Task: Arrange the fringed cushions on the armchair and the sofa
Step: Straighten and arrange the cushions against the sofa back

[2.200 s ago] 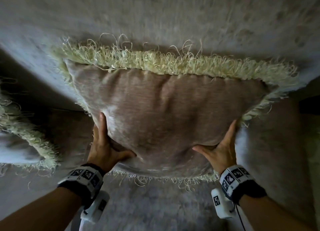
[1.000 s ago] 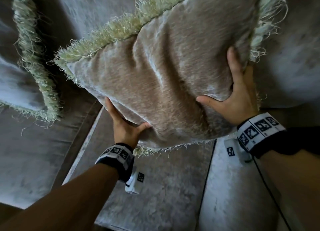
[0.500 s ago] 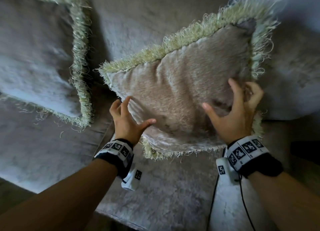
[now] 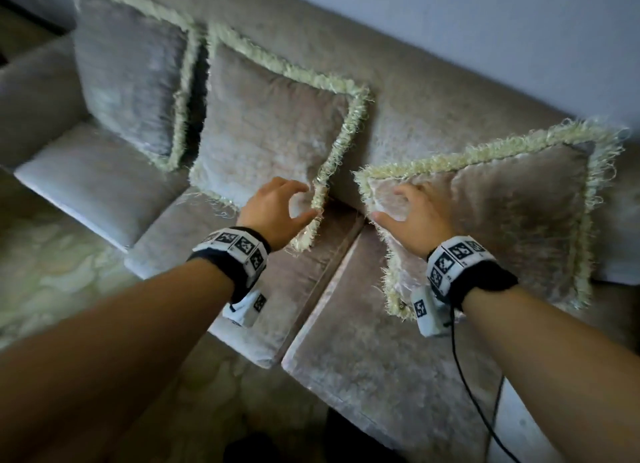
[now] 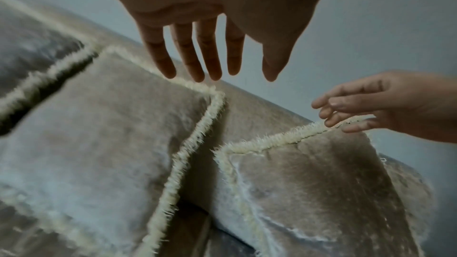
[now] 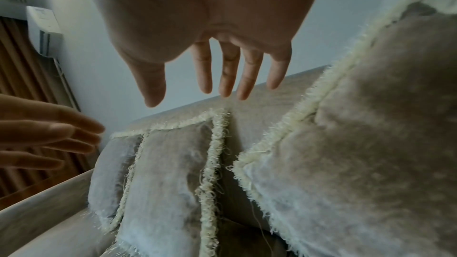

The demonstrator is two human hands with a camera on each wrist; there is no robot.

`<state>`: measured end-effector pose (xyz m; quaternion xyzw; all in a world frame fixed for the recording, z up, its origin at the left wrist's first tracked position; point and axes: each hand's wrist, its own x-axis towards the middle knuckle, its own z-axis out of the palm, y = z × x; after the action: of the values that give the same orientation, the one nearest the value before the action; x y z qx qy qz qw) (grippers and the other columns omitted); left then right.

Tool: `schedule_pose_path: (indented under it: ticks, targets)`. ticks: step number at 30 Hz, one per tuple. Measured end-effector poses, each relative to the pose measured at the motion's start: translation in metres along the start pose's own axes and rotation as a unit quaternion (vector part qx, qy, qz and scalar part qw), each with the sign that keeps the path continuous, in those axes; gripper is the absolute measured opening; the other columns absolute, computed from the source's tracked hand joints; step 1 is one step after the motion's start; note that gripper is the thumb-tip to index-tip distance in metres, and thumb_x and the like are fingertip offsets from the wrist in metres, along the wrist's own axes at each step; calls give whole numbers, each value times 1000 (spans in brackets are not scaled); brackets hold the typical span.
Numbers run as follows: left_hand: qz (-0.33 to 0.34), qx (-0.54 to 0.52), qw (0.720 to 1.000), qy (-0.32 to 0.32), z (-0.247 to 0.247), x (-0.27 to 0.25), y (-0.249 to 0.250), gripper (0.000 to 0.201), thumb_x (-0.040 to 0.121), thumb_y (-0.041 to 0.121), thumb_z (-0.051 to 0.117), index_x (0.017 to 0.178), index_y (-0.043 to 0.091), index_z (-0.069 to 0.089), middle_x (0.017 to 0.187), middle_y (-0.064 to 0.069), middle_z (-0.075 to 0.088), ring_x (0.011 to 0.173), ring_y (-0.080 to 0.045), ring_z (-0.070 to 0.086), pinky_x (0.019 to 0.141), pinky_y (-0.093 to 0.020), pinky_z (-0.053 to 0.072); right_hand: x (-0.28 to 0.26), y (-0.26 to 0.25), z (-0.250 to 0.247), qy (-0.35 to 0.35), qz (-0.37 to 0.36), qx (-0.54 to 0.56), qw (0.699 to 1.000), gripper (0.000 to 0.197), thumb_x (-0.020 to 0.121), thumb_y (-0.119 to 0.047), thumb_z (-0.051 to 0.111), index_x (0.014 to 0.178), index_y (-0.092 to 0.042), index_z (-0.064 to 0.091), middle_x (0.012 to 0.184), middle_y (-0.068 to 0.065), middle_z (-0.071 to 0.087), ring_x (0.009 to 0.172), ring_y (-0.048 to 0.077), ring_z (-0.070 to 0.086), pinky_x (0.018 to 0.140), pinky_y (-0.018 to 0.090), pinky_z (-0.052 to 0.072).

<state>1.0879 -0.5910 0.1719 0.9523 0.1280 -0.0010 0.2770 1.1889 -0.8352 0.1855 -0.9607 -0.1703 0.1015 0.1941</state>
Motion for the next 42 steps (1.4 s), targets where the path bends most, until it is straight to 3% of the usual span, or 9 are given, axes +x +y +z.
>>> schedule_pose_path:
  ticks: [3, 8, 12, 16, 28, 33, 36, 42]
  targets:
    - [10, 60, 998, -17, -72, -31, -42, 54, 89, 56, 61, 135, 29, 54, 138, -1, 52, 123, -24, 53, 99, -45, 48, -17, -67, 2, -11, 20, -22, 1000, 67, 78, -66, 65, 130, -26, 56, 131, 7, 53, 123, 30, 49, 103, 50, 41]
    - [6, 118, 993, 9, -173, -65, -93, 57, 87, 59, 60, 136, 31, 52, 136, 1, 54, 122, -22, 53, 97, -46, 49, -46, -165, 8, -6, 27, -11, 1000, 69, 80, -65, 66, 136, -28, 48, 136, 10, 45, 127, 34, 45, 103, 50, 40]
    - [18, 153, 988, 18, -222, -69, -115, 60, 86, 62, 61, 137, 32, 51, 131, 1, 56, 119, -22, 54, 97, -45, 49, -45, -216, 9, 0, 12, -8, 1000, 70, 79, -67, 65, 136, -31, 47, 133, 9, 44, 122, 32, 48, 96, 47, 45]
    - [20, 176, 984, 0, -248, -52, -130, 63, 84, 66, 59, 137, 34, 49, 132, 2, 55, 118, -22, 55, 97, -46, 49, -26, -239, 10, 13, 22, 3, 1000, 71, 78, -70, 63, 136, -33, 46, 136, 9, 43, 123, 33, 48, 98, 50, 46]
    - [63, 221, 972, -38, -271, 92, -164, 64, 86, 65, 57, 142, 35, 45, 131, 4, 55, 118, -18, 53, 96, -35, 45, 88, -256, 31, -5, 78, 48, 996, 71, 83, -65, 63, 142, -33, 41, 142, 8, 39, 132, 32, 41, 107, 50, 39]
    - [90, 219, 968, -81, -246, 156, -185, 65, 86, 67, 56, 142, 37, 42, 138, 4, 51, 123, -20, 51, 96, -41, 48, 121, -246, 41, -17, 125, 50, 991, 70, 83, -65, 62, 143, -35, 40, 146, 6, 34, 135, 30, 37, 105, 50, 41]
    - [117, 207, 965, -115, -228, 199, -206, 65, 86, 66, 55, 143, 36, 42, 139, 2, 51, 125, -21, 49, 101, -44, 46, 142, -241, 54, -22, 165, 41, 985, 72, 84, -65, 61, 145, -35, 38, 153, 9, 29, 140, 32, 32, 110, 50, 36]
    - [179, 210, 942, -193, -179, 288, -256, 67, 85, 70, 53, 143, 37, 41, 141, 1, 49, 128, -22, 48, 103, -45, 45, 179, -245, 98, -30, 254, 47, 966, 71, 84, -65, 59, 144, -33, 40, 147, 11, 33, 135, 33, 36, 107, 50, 39]
